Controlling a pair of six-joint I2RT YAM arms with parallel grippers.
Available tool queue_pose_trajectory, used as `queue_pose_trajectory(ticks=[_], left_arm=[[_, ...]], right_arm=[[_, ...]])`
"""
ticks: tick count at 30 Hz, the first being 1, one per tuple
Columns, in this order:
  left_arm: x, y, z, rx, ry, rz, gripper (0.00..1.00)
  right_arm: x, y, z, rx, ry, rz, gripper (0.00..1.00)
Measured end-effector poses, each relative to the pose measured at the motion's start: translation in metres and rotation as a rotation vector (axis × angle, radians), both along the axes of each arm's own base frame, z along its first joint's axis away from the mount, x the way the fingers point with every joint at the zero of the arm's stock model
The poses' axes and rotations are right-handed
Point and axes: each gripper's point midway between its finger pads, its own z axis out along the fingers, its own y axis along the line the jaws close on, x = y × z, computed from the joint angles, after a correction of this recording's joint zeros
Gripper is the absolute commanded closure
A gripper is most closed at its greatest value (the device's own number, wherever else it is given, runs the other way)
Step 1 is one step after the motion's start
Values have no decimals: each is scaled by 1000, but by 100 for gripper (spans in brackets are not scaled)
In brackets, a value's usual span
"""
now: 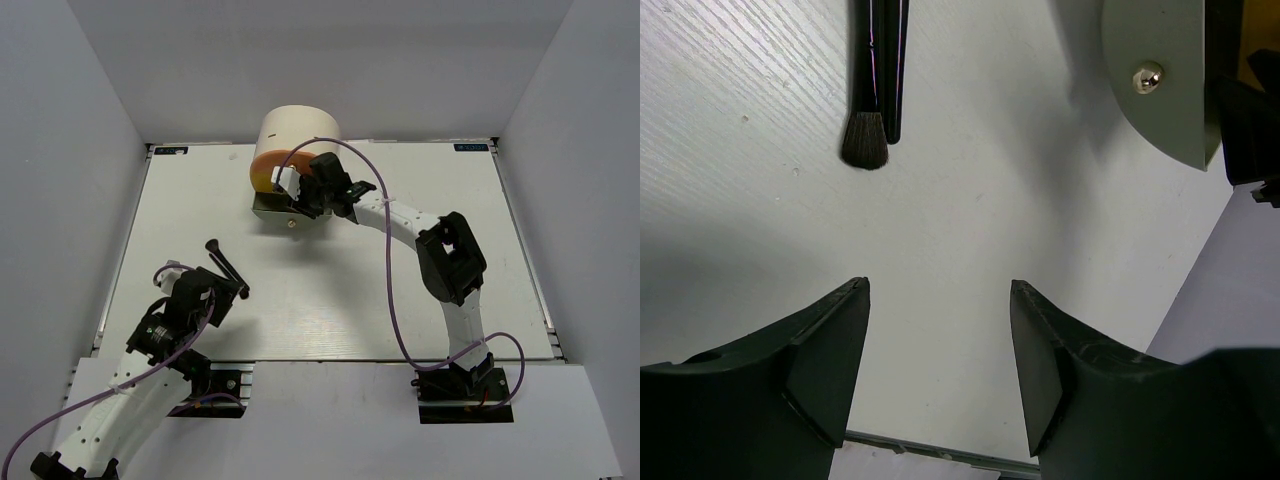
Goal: Organize the makeup
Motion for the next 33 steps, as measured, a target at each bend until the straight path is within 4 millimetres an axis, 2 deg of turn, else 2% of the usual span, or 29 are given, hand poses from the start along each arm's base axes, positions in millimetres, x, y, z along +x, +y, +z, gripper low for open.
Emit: queue_pose_trajectory(ticks=[4,9,11,13,16,17,19,20,22,23,25,27,29,30,31,32,33], left_arm=[[0,0,0,0,-1,0,32],[1,-1,-1,2,4,0,32],[3,-1,-2,6,10,0,33],[7,-3,-4,10,15,-1,36],[14,-5,-10,34,37,-6,45],[15,-6,-15,50,55,-9,52],[17,-4,-27,91,105,-13,60],[18,-3,-32,119,133,-14,64],[20,-1,-40,176,191,-25,64],[23,0,-41,205,215,-31,64],[31,0,-43,248,257,-45,64],[43,0,-43,282,292,-61,60],[54,1,-44,310,323,-74,53],[60,3,-45,322,339,-78,48],[66,5,-45,333,352,-84,47],[70,7,-45,343,361,-88,45],[75,10,-45,352,369,-89,45]], right_arm=[[-2,2,0,7,8,11,64],[-6,4,1,23,29,18,89],[-7,5,3,32,34,19,94],[-9,5,11,51,39,15,97],[-14,5,39,100,23,15,97],[-17,4,52,121,13,16,94],[-22,1,77,164,-7,14,77],[-25,-2,90,189,-19,10,48],[-31,-9,111,231,-37,3,30],[-35,-12,120,249,-48,5,25],[-44,-21,130,274,-52,7,26],[-52,-31,134,291,-41,8,35],[-57,-41,132,296,-22,3,56],[-59,-46,130,305,-10,-1,70],[-60,-50,127,308,4,-7,81],[-61,-54,125,311,15,-10,100],[-62,-58,121,313,32,-18,100]])
